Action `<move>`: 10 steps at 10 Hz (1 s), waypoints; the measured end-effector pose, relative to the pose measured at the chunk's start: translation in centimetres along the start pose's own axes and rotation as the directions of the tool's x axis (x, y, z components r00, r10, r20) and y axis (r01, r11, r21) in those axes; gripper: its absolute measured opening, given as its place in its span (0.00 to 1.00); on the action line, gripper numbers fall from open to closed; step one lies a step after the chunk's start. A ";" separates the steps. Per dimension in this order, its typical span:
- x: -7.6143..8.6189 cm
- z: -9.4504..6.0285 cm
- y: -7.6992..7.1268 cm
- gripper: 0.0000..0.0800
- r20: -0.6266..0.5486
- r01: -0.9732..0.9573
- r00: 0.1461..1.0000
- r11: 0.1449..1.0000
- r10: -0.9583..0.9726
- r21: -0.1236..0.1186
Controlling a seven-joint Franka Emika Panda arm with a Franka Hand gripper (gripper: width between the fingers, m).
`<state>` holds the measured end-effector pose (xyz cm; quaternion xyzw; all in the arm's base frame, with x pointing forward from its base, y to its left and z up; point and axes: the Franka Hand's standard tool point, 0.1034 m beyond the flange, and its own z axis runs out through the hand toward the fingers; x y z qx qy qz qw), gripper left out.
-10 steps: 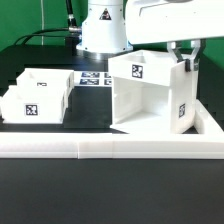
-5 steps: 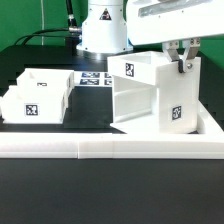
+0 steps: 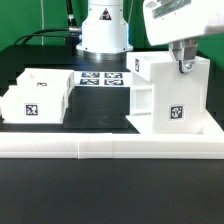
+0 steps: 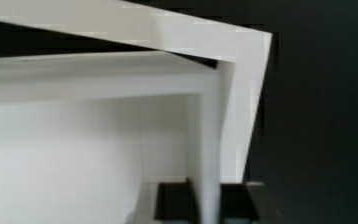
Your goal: Assemble drawer
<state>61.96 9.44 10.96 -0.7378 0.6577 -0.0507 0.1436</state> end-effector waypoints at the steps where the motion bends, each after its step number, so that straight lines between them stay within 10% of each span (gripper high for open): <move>1: 0.2 0.4 -0.4 0.06 0.001 -0.012 1.000 1.000 0.012 0.002; 5: 0.5 1.5 -2.9 0.08 0.007 -0.031 1.000 0.999 0.031 0.016; 10: 0.4 1.6 -3.3 0.08 0.025 -0.096 0.995 0.995 0.097 -0.032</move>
Offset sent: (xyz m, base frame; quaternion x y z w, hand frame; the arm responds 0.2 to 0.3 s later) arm 0.0353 -0.0059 -0.0089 0.0050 0.0028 0.0382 0.9993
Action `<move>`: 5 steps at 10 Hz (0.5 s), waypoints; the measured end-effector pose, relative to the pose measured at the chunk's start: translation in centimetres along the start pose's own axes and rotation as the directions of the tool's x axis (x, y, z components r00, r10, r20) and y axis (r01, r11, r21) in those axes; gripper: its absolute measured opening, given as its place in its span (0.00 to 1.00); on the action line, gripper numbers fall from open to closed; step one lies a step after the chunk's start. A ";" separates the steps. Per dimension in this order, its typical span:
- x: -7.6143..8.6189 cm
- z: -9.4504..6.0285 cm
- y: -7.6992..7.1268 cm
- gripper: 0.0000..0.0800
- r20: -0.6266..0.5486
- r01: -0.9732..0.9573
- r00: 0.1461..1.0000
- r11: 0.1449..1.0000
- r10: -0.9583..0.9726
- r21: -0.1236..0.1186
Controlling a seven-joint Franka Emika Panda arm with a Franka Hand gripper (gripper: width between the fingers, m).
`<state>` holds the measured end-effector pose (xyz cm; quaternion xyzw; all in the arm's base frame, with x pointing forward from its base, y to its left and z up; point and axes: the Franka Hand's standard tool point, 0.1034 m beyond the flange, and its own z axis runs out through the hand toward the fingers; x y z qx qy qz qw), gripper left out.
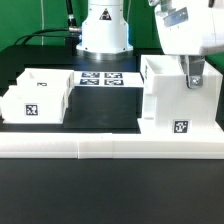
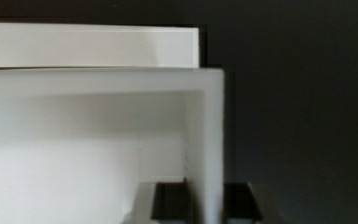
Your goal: Assemble drawer
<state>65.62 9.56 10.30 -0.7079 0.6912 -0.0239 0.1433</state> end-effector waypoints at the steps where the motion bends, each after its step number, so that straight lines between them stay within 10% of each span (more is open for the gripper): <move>1: 0.0 0.0 0.0 0.08 0.000 0.007 1.000 1.000 -0.007 -0.001; 5: -0.1 -0.3 -0.5 0.69 -0.002 0.027 1.000 0.999 -0.027 0.018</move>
Offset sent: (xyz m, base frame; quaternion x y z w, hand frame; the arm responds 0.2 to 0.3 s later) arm 0.0000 0.0000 0.0000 0.0000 0.0000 0.0000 1.0000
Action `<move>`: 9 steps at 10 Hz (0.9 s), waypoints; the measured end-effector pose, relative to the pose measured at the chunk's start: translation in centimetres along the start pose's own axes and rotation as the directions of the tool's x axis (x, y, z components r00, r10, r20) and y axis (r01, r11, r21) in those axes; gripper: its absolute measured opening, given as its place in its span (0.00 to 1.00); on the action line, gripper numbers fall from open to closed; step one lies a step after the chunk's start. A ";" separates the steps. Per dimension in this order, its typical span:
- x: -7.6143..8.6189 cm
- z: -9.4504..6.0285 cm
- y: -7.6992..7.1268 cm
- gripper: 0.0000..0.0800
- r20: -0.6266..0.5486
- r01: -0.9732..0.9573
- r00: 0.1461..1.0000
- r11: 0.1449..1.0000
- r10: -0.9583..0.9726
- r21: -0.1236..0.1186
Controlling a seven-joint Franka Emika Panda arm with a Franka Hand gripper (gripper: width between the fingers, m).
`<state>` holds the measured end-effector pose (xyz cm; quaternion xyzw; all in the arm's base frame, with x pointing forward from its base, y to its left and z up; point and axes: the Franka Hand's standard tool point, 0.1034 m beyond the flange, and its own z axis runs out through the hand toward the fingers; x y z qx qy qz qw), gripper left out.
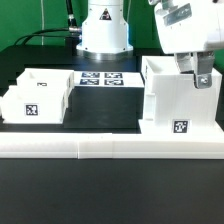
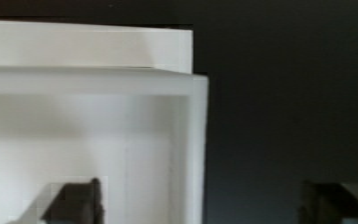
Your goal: Assemble drawer
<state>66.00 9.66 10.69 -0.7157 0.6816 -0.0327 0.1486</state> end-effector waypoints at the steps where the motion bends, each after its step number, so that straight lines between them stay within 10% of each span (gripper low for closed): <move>1: 0.0 0.0 -0.1 0.78 0.000 0.005 1.000 1.000 -0.005 0.002; 4: -0.1 -0.1 -0.1 0.81 0.000 0.031 1.000 1.000 -0.031 0.003; 7: 0.7 -3.7 1.8 0.81 0.016 0.409 0.912 0.913 -0.409 0.001; 9: 2.2 -4.6 2.3 0.81 -0.009 0.419 0.908 0.907 -0.419 0.046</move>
Offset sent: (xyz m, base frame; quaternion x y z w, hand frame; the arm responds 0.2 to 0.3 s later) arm 0.0000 0.0000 0.0000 0.0000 0.0000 0.0000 1.0000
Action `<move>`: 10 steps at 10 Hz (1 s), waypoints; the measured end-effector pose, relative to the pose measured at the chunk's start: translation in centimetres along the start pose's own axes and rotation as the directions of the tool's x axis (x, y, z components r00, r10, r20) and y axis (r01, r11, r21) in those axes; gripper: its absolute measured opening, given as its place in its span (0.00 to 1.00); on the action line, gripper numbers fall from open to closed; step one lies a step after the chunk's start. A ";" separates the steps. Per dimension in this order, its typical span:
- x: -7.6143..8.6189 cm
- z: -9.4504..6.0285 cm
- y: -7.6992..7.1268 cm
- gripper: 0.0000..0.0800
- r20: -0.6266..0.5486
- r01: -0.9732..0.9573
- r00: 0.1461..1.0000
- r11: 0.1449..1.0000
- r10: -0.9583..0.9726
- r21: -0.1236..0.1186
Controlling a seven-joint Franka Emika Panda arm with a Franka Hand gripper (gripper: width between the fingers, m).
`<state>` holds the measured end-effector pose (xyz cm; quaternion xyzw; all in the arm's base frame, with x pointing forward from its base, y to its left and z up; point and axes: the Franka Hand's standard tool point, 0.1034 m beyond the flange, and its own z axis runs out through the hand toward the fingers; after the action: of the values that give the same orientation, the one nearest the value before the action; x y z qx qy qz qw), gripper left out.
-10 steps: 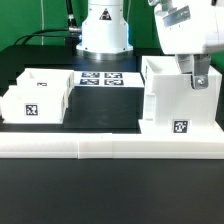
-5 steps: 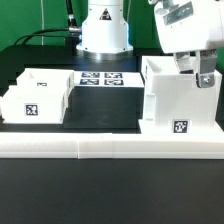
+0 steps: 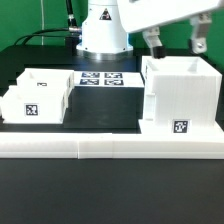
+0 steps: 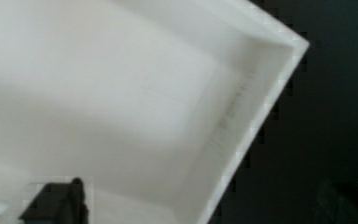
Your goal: Assemble drawer
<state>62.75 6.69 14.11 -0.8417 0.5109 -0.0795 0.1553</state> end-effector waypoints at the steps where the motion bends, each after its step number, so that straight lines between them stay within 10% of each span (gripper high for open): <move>1: -0.5 0.3 -0.1 0.81 0.010 0.007 1.000 1.000 -0.007 -0.008; 3: -0.3 0.2 0.1 0.81 0.014 0.157 0.987 0.987 -0.157 -0.014; 6: 0.9 -1.2 2.9 0.81 0.073 0.639 0.769 0.764 -0.635 -0.094; 10: 3.3 -1.8 4.7 0.81 0.101 0.856 0.517 0.512 -0.850 -0.077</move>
Offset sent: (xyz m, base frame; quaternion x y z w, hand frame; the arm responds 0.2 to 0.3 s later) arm -0.0367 -0.0295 0.0082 -0.1465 -0.0307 -0.4152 0.8973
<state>59.83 1.45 14.09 -0.9933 0.0317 -0.0944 0.0593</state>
